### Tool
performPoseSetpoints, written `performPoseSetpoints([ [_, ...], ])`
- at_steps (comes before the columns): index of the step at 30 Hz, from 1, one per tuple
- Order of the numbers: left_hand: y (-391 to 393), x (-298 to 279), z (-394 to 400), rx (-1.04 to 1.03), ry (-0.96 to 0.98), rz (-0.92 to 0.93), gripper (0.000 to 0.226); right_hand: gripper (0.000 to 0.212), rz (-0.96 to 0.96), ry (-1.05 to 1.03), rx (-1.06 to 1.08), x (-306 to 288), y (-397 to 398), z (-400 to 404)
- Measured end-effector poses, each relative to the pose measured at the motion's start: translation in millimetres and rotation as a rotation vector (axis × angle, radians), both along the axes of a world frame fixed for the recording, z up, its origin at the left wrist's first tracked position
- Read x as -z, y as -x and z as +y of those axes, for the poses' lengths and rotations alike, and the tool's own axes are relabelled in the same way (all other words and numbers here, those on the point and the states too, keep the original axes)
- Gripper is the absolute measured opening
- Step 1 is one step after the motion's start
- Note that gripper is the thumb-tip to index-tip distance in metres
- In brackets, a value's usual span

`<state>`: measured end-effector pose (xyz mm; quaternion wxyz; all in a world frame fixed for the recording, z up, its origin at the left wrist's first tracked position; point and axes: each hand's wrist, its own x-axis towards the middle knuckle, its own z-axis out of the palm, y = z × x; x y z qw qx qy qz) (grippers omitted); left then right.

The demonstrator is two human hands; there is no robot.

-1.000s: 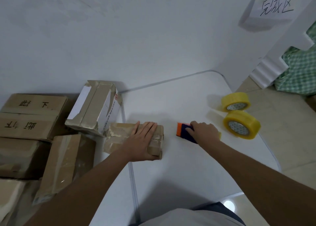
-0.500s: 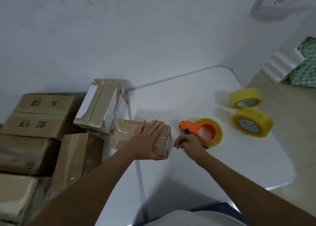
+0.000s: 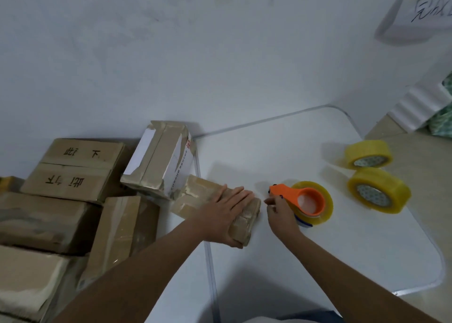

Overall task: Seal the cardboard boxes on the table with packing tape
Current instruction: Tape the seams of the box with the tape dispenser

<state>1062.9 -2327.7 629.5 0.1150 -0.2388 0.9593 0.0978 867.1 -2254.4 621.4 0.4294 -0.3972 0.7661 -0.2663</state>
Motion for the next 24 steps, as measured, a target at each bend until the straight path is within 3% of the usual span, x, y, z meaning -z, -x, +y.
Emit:
performPoseSetpoints([
  [5, 6.2, -19.2, -28.5, 0.244, 0.077, -0.096, 0.123, 0.023, -0.138, 0.05, 0.038, -13.7, -6.4, 8.9],
  [8, -13.3, -17.7, -23.4, 0.087, 0.114, -0.01, 0.111, 0.023, -0.157, 0.103, 0.091, -15.4, -8.6, 13.3],
  [11, -32.2, -12.4, 2.5, -0.16, -0.101, 0.013, 0.098, 0.017, -0.116, 0.109, 0.028, -22.3, -13.7, 18.2],
  [14, -34.3, -11.3, 24.2, -0.346, -0.292, 0.207, 0.082, 0.05, -0.091, 0.093, -0.073, -18.2, -23.6, 22.4],
  [15, -34.6, -8.0, 29.6, -0.398, -0.319, 0.291, 0.075, 0.052, -0.066, 0.074, -0.121, -18.3, -27.3, 23.7],
  [19, -41.9, 12.7, 48.3, -0.509, -0.216, 0.448, 0.061, 0.038, -0.086, 0.041, -0.192, -26.6, -42.7, 27.2],
  [24, -40.7, 22.8, 44.9, -0.377, -0.035, 0.335, 0.062, 0.037, -0.11, 0.035, -0.237, -26.0, -33.6, 26.6],
])
